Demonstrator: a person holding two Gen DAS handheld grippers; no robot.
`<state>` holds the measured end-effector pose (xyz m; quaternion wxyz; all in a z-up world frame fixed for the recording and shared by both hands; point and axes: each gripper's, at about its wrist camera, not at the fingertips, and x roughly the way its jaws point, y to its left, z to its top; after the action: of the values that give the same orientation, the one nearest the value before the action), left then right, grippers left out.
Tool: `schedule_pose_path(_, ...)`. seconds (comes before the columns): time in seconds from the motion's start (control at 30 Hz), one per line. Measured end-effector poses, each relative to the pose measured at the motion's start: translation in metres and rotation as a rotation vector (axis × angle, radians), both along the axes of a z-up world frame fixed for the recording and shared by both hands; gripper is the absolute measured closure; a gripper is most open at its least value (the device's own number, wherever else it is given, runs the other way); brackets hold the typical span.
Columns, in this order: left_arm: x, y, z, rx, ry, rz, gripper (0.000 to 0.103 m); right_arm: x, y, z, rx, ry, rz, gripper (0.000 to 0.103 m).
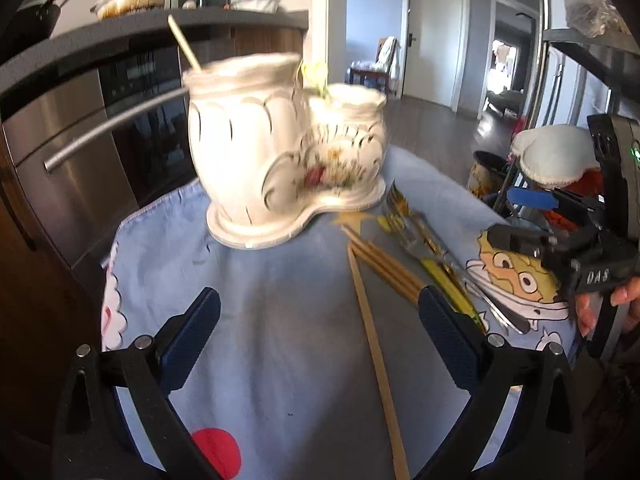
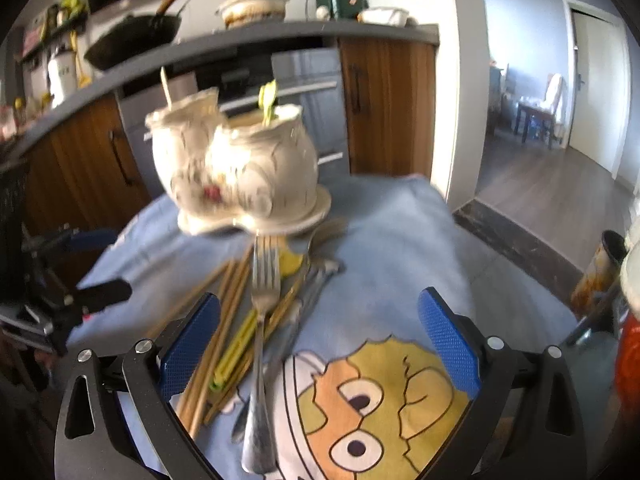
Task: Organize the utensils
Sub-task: 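Move both open grippers back down to the utensils on the cloth, then grasp another wooden chopstick with the left gripper while the right grasps a silver fork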
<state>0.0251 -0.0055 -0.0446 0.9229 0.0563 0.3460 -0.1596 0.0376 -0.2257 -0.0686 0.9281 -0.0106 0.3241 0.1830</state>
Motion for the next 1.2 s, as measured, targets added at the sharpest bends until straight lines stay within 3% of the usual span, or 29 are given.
schedule_pose_path(0.23,0.007,-0.007,-0.02,0.006,0.1,-0.003,0.019,0.003,0.016,-0.02,-0.05,0.083,0.046,0.011)
schedule_pose_path(0.3,0.005,-0.01,-0.023,0.008,0.114,-0.017,0.025,0.004,0.02,-0.022,-0.061,0.102,0.054,0.029)
schedule_pose_path(0.4,0.004,-0.015,-0.025,0.017,0.124,-0.033,0.029,0.006,0.023,-0.024,-0.067,0.125,0.069,0.044)
schedule_pose_path(0.7,0.004,-0.024,-0.028,0.036,0.147,-0.067,0.055,0.003,0.035,-0.02,-0.075,0.152,0.141,0.076)
schedule_pose_path(0.8,0.004,-0.028,-0.029,0.039,0.153,-0.081,0.058,0.005,0.039,-0.017,-0.067,0.153,0.151,0.077)
schedule_pose_path(0.87,0.006,-0.029,-0.032,0.04,0.158,-0.085,0.067,0.011,0.041,-0.013,-0.068,0.137,0.144,0.077)
schedule_pose_path(1.2,0.016,-0.037,-0.034,0.061,0.165,-0.086,0.079,0.055,0.053,-0.013,-0.074,0.138,0.127,0.074)
